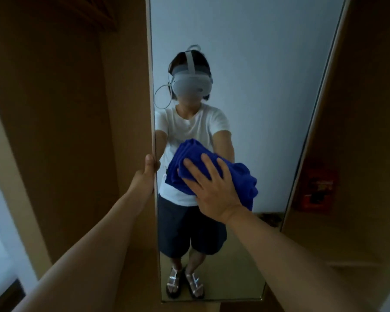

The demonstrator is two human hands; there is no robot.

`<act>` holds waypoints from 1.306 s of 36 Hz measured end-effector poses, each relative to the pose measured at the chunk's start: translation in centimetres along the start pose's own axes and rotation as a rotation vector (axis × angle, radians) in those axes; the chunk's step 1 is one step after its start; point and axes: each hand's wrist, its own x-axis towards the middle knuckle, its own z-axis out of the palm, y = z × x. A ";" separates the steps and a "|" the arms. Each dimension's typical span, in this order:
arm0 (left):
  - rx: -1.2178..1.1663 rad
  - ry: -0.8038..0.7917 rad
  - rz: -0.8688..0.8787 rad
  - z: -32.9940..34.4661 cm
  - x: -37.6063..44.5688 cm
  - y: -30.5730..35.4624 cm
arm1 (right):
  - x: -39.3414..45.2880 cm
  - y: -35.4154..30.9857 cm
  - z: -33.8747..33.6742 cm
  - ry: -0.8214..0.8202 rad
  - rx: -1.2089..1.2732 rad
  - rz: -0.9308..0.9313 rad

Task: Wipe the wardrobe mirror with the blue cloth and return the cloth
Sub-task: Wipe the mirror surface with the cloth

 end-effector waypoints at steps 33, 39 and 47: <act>-0.092 0.294 0.094 7.1 3.9 -13.8 | -19.9 -19.5 11.8 -0.207 0.069 -0.308; -0.109 0.352 0.087 7.7 4.7 -13.9 | -22.9 -21.6 13.1 -0.312 0.087 -0.409; -0.153 0.355 0.130 7.6 5.3 -14.3 | -27.1 -21.6 13.3 -0.451 0.165 -0.563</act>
